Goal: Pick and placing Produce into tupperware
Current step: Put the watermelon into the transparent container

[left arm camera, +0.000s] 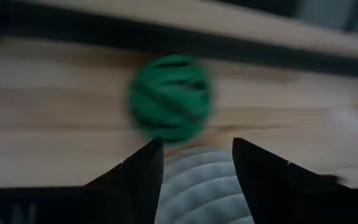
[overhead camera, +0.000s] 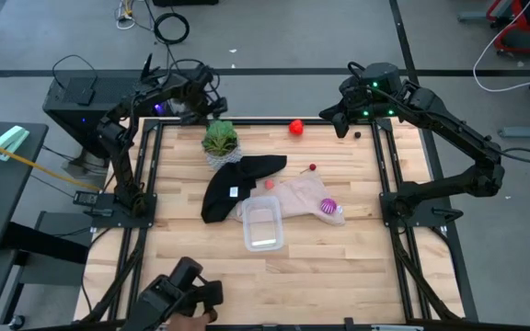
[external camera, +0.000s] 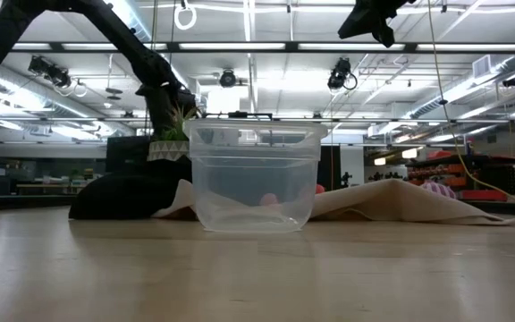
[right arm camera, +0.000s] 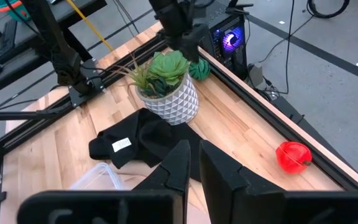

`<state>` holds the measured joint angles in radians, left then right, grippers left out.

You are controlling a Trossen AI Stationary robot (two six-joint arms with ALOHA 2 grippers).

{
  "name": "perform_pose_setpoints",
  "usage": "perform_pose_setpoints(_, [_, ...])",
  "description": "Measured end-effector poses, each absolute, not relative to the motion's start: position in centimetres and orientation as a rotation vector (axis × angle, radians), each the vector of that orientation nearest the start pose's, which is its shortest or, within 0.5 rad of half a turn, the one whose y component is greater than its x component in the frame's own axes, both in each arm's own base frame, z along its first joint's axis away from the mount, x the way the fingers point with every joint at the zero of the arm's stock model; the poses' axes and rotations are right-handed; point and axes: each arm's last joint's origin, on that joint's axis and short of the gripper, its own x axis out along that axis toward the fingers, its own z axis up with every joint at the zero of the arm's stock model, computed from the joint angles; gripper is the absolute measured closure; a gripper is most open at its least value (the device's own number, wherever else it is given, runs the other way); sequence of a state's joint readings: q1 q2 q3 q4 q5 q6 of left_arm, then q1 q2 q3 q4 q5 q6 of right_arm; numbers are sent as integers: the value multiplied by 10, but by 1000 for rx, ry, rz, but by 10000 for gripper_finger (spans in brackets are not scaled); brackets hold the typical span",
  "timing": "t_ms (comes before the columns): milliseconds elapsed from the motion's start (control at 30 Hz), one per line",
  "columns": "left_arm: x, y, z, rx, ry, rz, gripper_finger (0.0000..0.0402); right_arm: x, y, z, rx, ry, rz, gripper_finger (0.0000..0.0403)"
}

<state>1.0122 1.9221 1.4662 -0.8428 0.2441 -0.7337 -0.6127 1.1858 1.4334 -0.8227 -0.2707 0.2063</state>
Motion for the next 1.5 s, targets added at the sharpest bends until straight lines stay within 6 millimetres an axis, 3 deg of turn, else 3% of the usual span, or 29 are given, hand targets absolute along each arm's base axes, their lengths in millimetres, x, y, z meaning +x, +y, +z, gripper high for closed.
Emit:
perform_pose_setpoints(133, [212,328,208,-1421,725,1056,185,188,-122,414,447,489,-387,360])
perform_pose_setpoints(400, [205,332,209,-1504,687,1024,158,186,-121,411,438,531,-382,360])
perform_pose_setpoints(800, [206,332,209,-1580,659,977,163,185,-121,410,425,545,-377,360])
perform_pose_setpoints(1133, [213,325,200,-1534,760,973,190,185,-121,410,427,545,-377,360])
perform_pose_setpoints(1500, [223,319,182,-1461,904,935,172,185,-121,410,430,547,-378,360])
